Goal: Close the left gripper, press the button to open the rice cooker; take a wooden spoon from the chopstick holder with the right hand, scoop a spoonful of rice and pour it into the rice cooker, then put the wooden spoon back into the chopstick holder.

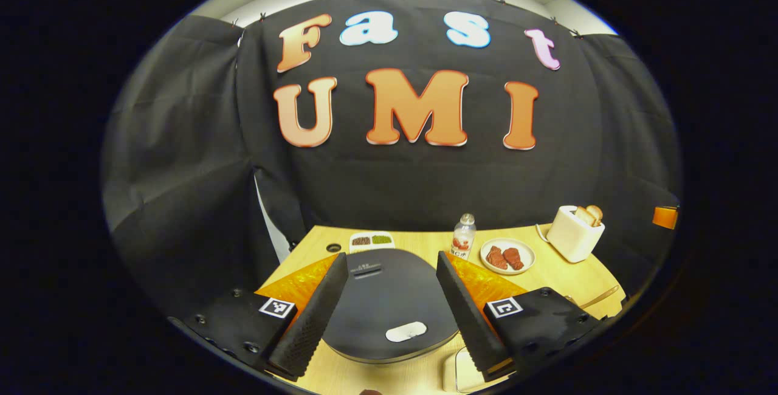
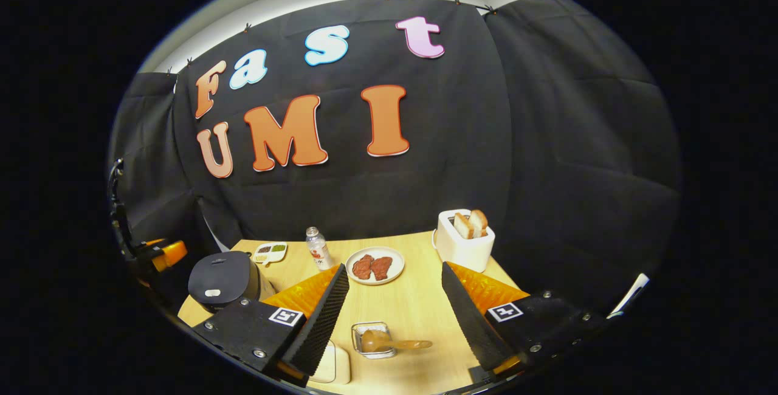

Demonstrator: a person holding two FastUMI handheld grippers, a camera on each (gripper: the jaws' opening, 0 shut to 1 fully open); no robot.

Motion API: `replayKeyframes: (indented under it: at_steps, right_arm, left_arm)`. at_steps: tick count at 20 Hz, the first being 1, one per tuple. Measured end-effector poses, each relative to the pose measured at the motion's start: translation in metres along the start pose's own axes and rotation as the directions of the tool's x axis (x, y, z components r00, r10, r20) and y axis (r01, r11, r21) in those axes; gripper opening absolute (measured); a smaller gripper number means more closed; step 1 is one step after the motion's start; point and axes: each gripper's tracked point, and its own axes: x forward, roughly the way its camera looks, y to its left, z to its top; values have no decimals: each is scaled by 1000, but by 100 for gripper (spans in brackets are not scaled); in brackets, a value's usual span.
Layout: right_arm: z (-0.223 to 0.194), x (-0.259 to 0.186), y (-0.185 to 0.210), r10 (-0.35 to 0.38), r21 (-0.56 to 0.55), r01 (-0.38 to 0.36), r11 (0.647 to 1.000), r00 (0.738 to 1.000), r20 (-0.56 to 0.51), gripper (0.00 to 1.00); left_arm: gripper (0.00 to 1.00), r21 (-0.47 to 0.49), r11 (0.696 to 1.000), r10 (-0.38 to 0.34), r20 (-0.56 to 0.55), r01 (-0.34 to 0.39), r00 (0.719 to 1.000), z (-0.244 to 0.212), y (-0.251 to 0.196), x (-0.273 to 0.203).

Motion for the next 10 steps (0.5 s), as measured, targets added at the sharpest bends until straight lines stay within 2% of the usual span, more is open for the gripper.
replayKeyframes:
  at_steps: [2,3,10]
  right_arm:
    - [19,-10,-8,-10,-12,11,1000,1000,30,95]
    - [30,-15,-10,-12,-14,12,1000,999,47,95]
    - [66,-52,-16,-3,-47,9,999,992,128,95]
  left_arm:
    - [97,21,1000,2,53,-4,999,33,5,-24]
    - [100,22,1000,8,76,-9,997,48,8,-37]
    - [100,-49,998,52,224,-42,973,112,38,-103]
